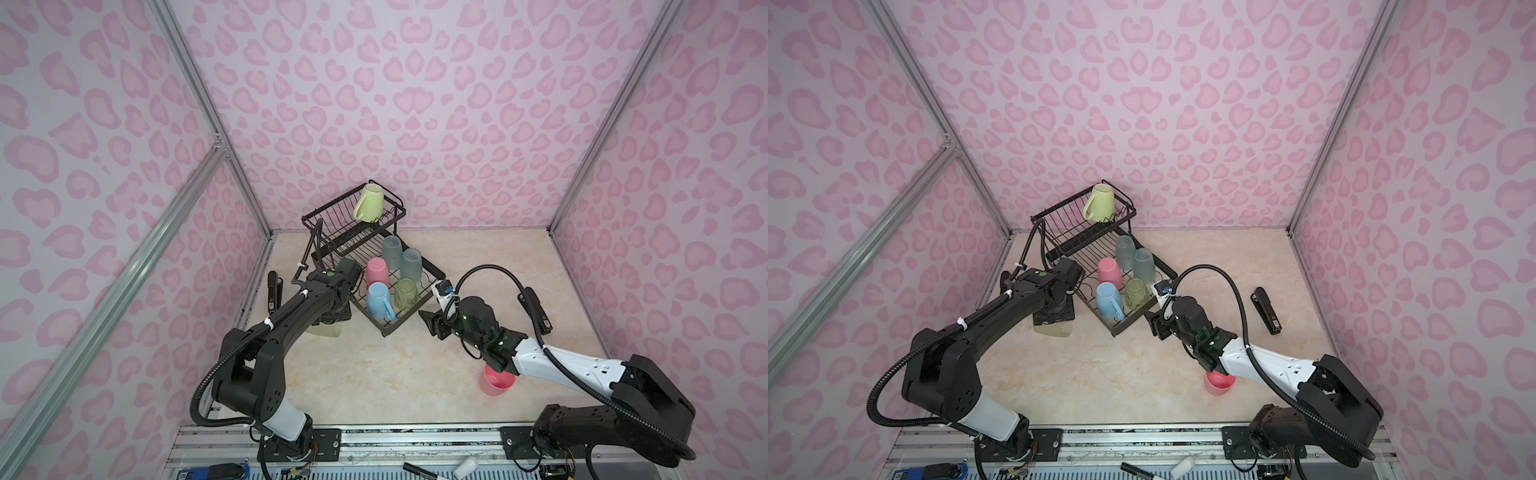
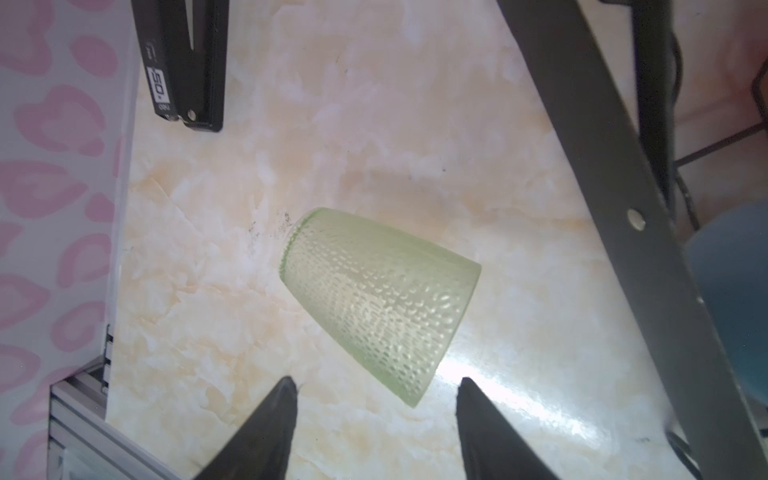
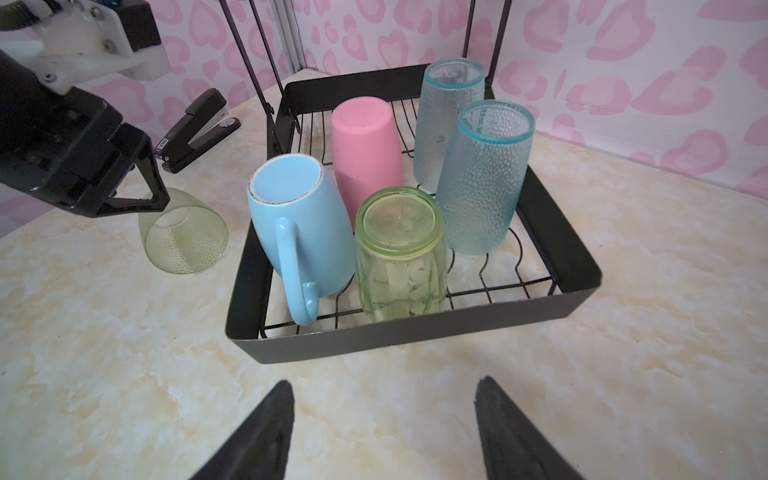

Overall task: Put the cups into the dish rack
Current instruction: 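Lower the open left gripper around the green glass's body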

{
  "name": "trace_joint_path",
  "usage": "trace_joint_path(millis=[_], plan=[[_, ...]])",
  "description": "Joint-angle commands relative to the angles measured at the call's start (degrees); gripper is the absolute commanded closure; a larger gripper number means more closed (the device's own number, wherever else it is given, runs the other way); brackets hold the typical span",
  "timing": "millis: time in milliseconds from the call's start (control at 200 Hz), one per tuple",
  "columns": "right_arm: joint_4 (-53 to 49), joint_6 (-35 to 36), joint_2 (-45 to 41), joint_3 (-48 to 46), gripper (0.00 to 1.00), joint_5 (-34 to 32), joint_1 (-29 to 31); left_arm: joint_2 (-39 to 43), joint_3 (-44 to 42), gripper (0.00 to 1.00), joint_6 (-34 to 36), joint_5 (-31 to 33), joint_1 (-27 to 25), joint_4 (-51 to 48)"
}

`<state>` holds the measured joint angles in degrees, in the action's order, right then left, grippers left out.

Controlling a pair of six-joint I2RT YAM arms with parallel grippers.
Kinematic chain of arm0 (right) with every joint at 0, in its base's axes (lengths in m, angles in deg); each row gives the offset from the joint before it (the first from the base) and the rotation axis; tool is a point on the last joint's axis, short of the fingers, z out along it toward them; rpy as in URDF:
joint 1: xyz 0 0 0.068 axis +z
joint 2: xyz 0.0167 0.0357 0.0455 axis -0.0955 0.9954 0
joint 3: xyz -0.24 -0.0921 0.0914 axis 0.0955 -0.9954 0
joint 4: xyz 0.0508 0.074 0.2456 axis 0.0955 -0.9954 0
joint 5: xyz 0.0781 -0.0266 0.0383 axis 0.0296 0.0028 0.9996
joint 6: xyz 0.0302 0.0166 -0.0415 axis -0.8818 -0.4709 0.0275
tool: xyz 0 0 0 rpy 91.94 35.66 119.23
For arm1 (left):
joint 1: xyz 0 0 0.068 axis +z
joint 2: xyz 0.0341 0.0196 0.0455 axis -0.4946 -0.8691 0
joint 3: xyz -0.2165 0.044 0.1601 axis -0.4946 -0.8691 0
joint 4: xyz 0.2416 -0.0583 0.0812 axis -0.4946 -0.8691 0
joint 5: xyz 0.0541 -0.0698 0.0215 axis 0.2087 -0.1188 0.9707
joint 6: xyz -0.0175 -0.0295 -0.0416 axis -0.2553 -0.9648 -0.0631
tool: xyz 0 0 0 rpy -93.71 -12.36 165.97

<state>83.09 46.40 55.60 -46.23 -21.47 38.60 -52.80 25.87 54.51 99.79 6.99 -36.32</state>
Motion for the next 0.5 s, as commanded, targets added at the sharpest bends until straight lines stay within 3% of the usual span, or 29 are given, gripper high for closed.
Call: trace_joint_path(millis=[0, 275, 495], plan=[[1.3, 0.7, -0.2, -0.2, 0.31, 0.5, 0.0, 0.6, -1.0, 0.38, 2.5, 6.3, -1.9, 1.1], [1.2, 0.9, -0.9, -0.3, 0.32, 0.5, 0.3, -7.9, 1.4, 0.41, 5.8, 14.3, -7.2, 0.5], [1.7, 0.9, -0.8, -0.6, 0.32, 0.5, 0.2, -12.9, 3.5, 0.46, 5.8, 19.2, -8.3, -2.6]])
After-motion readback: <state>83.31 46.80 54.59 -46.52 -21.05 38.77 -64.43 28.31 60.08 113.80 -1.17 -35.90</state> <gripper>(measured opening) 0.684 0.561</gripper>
